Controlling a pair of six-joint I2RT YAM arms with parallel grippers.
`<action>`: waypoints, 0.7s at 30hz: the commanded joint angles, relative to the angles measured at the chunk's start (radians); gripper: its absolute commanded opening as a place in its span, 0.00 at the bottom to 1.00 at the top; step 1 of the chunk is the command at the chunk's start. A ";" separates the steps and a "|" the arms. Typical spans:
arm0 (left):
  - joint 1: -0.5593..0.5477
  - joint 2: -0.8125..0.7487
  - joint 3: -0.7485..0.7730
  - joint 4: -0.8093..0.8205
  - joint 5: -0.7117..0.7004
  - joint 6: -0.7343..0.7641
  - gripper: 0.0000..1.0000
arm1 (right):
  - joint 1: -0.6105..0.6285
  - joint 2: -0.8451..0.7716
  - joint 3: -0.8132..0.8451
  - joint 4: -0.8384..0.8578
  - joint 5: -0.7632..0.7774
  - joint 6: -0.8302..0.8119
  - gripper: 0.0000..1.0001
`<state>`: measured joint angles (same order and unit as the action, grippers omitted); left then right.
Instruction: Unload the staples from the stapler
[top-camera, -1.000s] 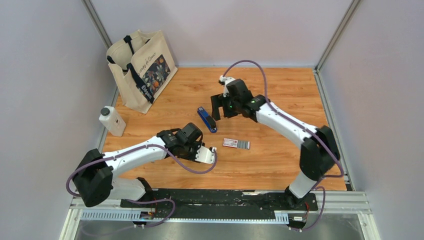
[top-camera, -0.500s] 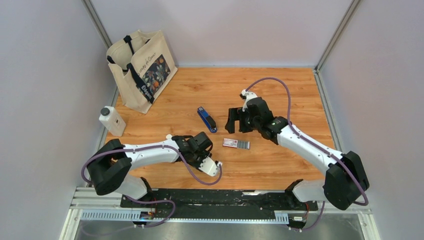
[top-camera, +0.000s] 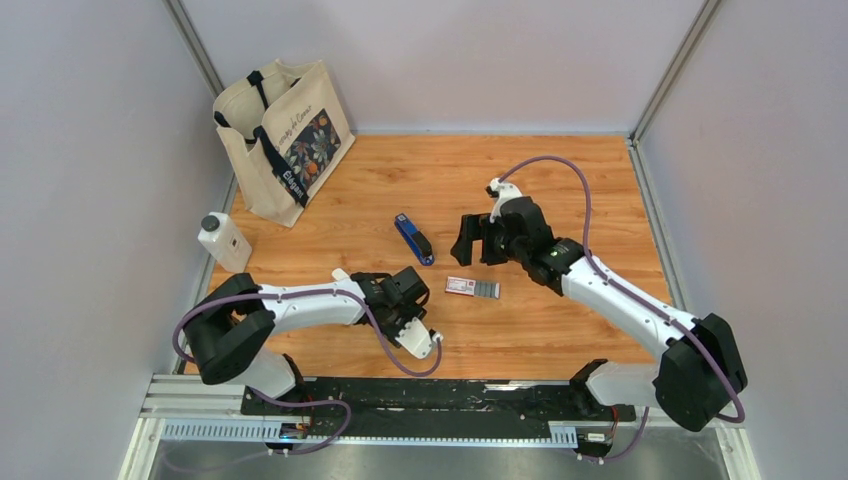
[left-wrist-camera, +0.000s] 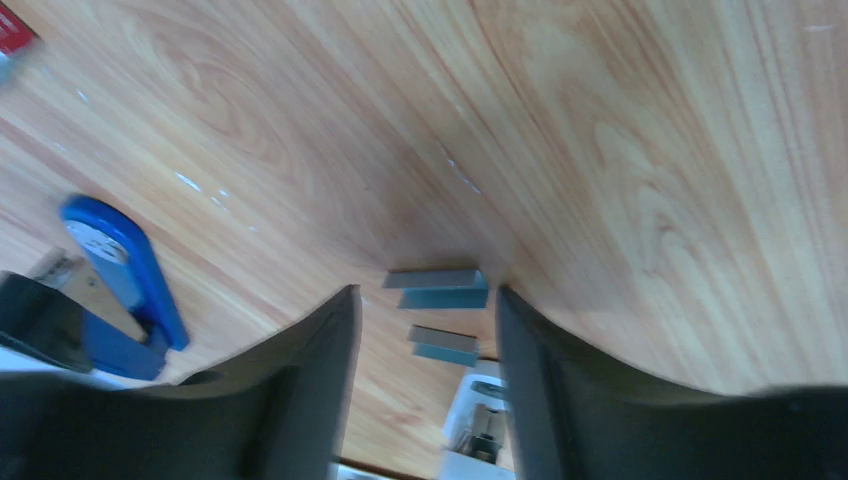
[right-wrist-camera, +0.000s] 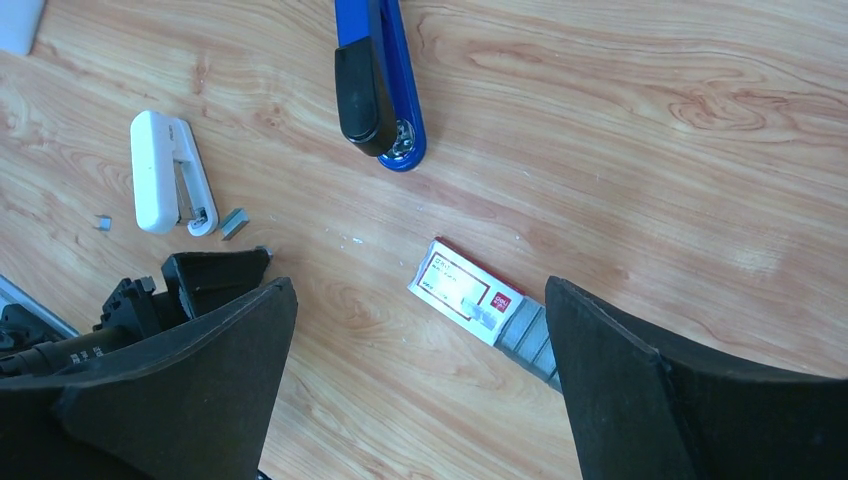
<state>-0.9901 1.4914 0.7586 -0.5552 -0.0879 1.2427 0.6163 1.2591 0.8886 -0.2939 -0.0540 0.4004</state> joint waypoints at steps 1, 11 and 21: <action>-0.018 0.020 0.031 0.026 0.002 0.037 0.87 | -0.010 -0.036 0.000 0.042 0.002 0.006 0.98; -0.035 0.039 0.079 0.026 0.014 0.014 0.88 | -0.023 -0.062 -0.019 0.041 -0.004 0.011 0.98; -0.042 0.098 0.168 0.078 0.014 -0.015 0.86 | -0.038 -0.130 -0.039 0.016 0.003 0.008 0.95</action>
<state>-1.0233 1.5715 0.8619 -0.5156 -0.0883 1.2434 0.5873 1.1744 0.8623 -0.2970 -0.0544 0.4038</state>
